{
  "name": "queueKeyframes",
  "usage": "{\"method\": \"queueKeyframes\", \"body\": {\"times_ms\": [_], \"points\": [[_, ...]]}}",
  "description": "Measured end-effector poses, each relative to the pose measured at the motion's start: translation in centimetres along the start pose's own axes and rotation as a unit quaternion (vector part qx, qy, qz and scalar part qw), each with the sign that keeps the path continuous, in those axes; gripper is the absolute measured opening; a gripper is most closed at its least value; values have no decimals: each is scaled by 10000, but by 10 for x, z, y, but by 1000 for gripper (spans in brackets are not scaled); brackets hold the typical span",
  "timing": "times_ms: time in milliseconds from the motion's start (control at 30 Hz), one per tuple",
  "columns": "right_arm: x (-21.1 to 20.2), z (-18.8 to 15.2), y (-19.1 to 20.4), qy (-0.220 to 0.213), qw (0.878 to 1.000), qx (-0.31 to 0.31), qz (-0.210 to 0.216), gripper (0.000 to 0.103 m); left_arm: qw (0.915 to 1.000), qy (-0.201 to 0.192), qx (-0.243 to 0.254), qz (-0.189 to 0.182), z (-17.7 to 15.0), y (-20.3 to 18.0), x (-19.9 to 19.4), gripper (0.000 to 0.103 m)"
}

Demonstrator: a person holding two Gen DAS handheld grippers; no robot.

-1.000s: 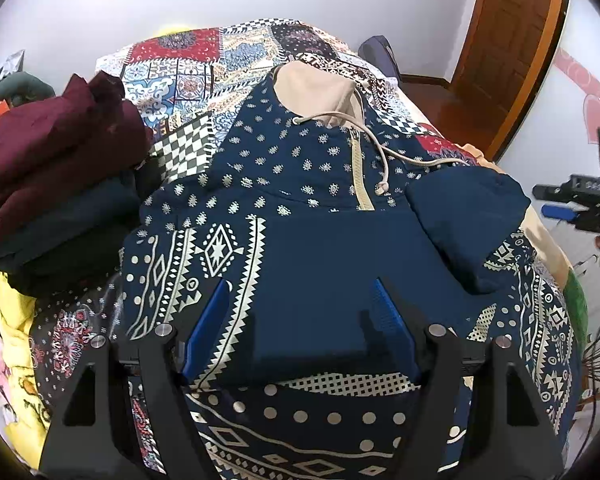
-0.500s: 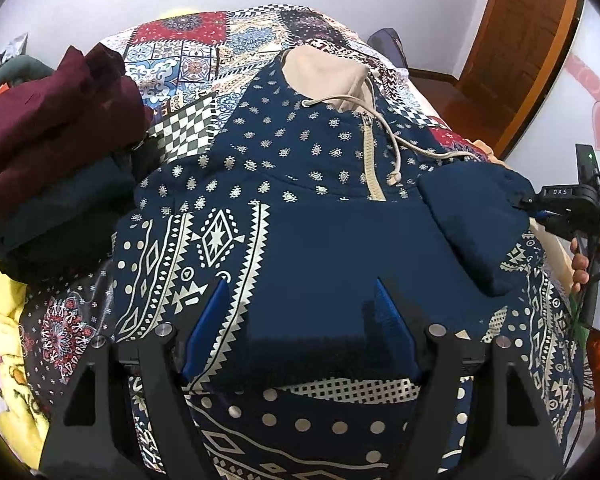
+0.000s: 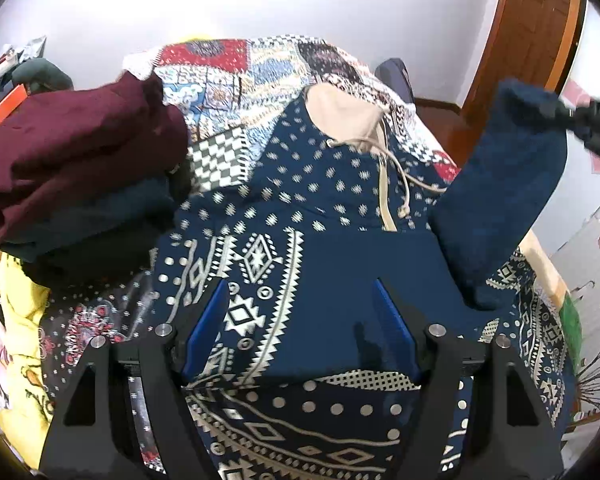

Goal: Fold large clothes

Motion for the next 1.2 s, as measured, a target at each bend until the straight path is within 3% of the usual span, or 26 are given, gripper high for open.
{"method": "queueKeyframes", "body": {"times_ms": [167, 333, 600, 800, 867, 1000, 1200], "points": [[10, -20, 87, 189, 9959, -802, 362, 6, 9996, -185, -177, 70, -4, 25, -21, 73], [50, -72, 145, 796, 9862, -1327, 595, 6, 9987, -231, -413, 169, -20, 53, -37, 73], [126, -184, 154, 2336, 9587, -1547, 490, 6, 9959, -10, -839, 327, -63, 93, -41, 73], [149, -228, 146, 2960, 9427, -1536, 66, 9, 9938, 184, -1030, 388, -87, 106, -37, 73], [150, -236, 150, 3283, 9352, -1324, 91, 23, 9933, 219, -1063, 388, -90, 108, -36, 73], [131, -220, 156, 3109, 9411, -1312, 212, 37, 9928, 249, -1119, 341, -93, 106, -34, 73], [92, -176, 157, 2433, 9540, -1730, 255, 39, 9937, 260, -1080, 170, -85, 92, -29, 73]]}}
Point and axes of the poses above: each gripper's, at about its wrist camera, not at the fingertips, and x roughly the way its jaws point, y to its left, z to its top, the point moved 10 cm from there along x, roughly the way its jaws point, and after that the axes turned 14 degrees about x, right-handed, at the moved point
